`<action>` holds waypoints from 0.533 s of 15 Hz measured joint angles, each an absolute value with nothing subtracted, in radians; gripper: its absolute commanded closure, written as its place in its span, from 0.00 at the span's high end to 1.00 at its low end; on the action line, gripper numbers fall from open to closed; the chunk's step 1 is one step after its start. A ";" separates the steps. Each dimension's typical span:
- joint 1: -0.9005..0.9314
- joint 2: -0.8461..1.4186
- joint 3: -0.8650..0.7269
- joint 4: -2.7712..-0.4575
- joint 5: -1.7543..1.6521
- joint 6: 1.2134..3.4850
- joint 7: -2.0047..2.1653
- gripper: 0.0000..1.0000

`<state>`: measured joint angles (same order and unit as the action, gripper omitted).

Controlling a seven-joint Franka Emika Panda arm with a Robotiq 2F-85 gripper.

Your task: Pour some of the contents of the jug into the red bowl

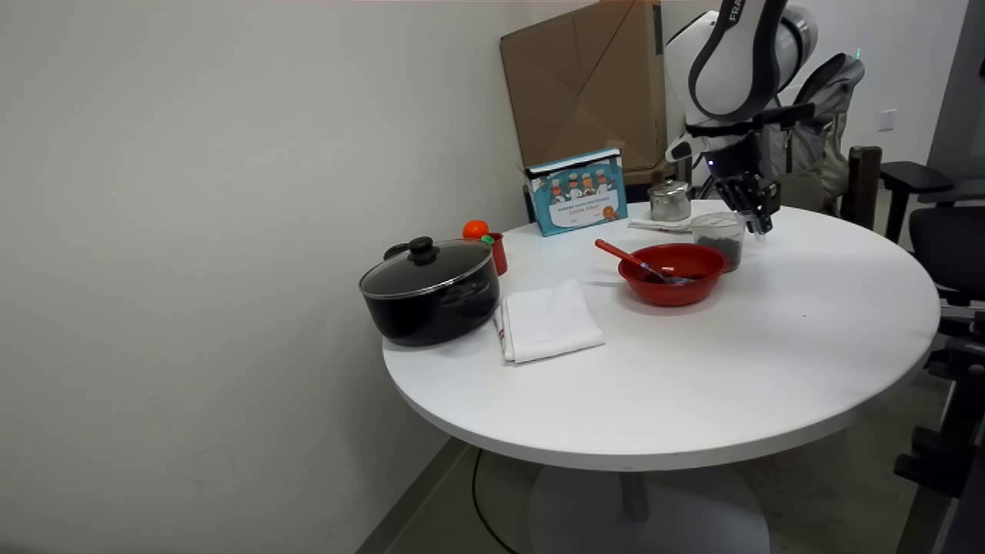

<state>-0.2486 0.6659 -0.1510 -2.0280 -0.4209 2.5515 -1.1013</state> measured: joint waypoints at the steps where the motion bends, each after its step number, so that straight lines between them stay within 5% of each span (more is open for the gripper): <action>1: -0.249 0.666 -0.150 -2.028 -0.421 2.552 -1.098 0.11; 8: -0.234 0.608 -0.140 -2.029 -0.424 2.527 -1.097 0.11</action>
<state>-0.2344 0.6080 -0.1403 -2.0287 -0.4236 2.5270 -1.0975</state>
